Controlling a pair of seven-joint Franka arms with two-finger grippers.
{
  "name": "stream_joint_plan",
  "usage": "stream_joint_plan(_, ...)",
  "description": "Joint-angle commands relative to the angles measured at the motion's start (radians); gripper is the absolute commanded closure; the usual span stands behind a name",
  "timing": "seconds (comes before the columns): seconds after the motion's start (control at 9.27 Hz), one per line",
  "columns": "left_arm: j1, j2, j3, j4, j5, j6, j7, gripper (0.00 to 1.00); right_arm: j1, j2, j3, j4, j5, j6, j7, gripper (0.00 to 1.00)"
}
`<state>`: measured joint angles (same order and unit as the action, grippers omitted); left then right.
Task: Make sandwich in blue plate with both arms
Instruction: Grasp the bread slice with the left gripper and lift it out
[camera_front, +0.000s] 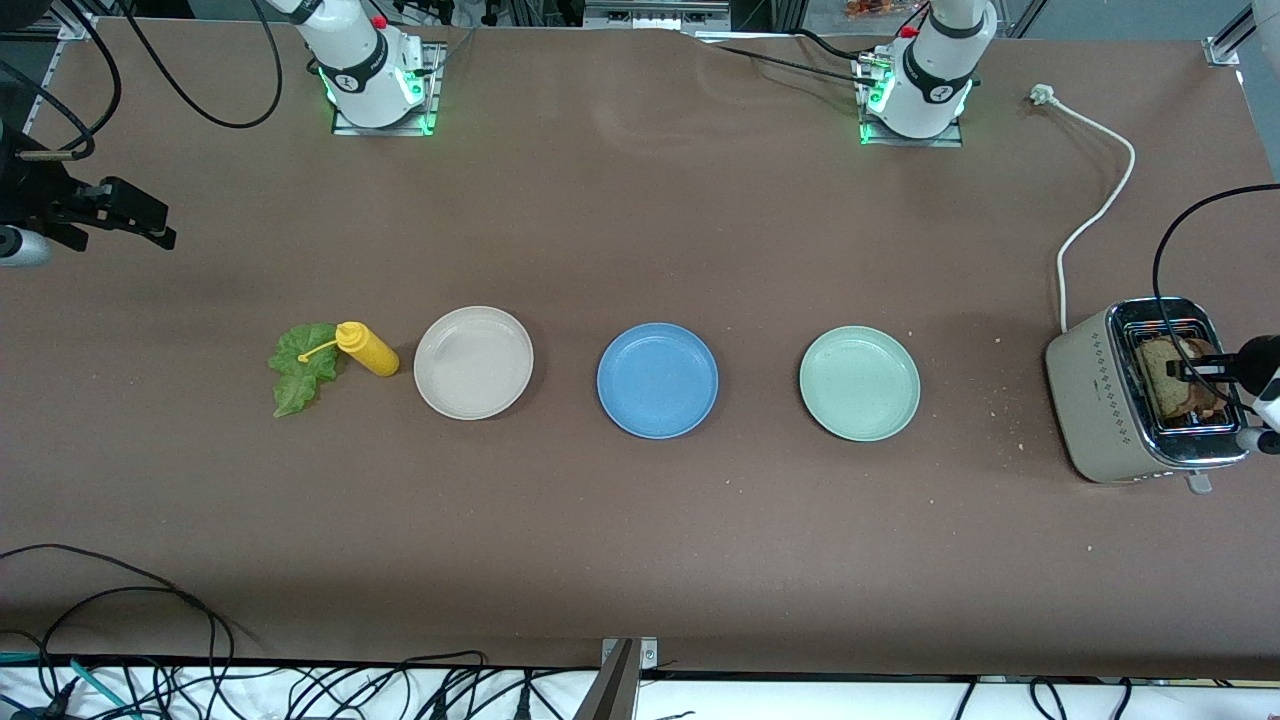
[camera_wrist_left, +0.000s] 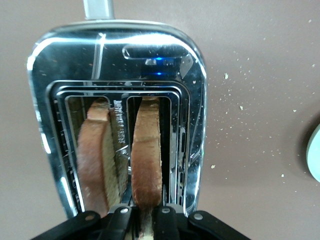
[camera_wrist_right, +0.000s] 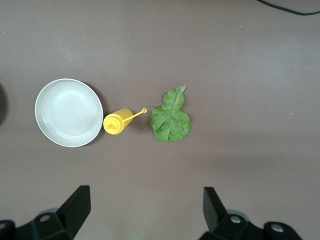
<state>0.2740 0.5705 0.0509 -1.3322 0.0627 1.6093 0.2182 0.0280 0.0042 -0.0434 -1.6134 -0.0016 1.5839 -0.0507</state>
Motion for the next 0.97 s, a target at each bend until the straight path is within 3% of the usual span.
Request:
stream_joint_plan(0.0,0.007,-0.087,-0.006,0.002,0.031,-0.035,0.023,1.0,0.0,-0.006,0.0,0.012,-0.008,-0.015,0.008,0.0)
stream_joint_plan(0.54,0.001,-0.225,-0.023,0.002,0.009,-0.115,-0.003,1.0,0.0,-0.006,-0.001,0.012,-0.008,-0.015,0.008,0.0)
stream_joint_plan(0.86,-0.022,-0.233,-0.032,0.002,-0.228,-0.131,-0.28,1.0,0.0,-0.006,0.0,0.012,-0.008,-0.015,0.008,0.0)
